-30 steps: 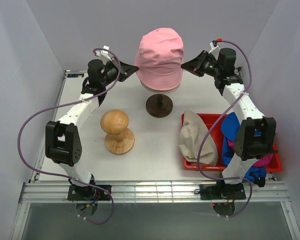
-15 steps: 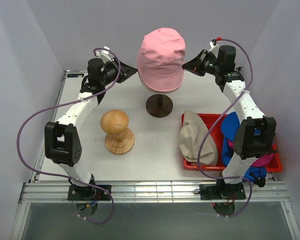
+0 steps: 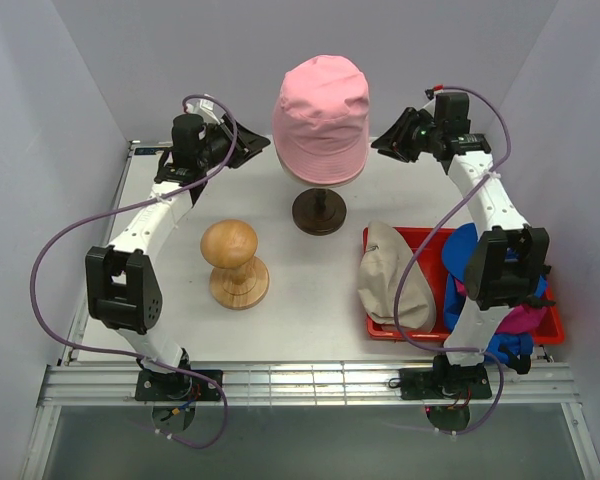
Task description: Stack the hats
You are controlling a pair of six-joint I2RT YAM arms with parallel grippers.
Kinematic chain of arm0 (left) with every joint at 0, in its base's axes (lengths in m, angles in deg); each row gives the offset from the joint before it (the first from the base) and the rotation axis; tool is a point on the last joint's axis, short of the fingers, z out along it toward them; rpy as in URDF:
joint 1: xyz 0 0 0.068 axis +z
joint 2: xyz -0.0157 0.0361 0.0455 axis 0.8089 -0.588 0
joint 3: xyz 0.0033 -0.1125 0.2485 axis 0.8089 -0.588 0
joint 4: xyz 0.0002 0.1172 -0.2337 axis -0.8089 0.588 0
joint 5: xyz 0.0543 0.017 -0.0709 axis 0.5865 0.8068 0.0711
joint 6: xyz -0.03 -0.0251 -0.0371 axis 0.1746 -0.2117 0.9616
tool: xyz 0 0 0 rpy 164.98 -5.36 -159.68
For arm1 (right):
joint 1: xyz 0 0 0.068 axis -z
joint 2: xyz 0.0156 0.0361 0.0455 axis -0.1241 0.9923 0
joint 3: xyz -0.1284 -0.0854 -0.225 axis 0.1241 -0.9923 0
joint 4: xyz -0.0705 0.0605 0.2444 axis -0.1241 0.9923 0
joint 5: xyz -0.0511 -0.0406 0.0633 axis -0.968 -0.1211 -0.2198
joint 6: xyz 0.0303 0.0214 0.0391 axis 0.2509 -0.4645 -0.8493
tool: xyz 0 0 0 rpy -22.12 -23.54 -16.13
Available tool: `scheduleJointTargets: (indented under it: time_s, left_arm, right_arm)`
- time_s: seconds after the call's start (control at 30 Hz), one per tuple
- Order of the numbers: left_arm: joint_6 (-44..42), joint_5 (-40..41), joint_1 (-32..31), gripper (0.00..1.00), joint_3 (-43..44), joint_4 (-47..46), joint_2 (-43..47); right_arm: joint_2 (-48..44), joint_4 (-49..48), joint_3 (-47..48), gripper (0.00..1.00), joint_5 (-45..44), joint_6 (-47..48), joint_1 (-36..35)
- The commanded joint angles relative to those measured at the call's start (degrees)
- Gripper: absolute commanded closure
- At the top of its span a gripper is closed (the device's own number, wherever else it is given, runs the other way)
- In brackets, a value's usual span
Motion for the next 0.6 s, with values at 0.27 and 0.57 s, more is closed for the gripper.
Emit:
scheduleJointTargets:
  time_s: [0.27,0.57]
  left_arm:
    - [-1.86,1.81,0.19,0.47,1.79,5.22,9.78]
    - [-1.16,1.81,0.28,0.44,-3.31,6.28,18.22]
  right_arm:
    - [-19.50,9.86,-6.89,0.51,-9.21,8.18,-0.15]
    - [-42.97,18.04,-31.16,0.41,-21.34,12.49,-9.55]
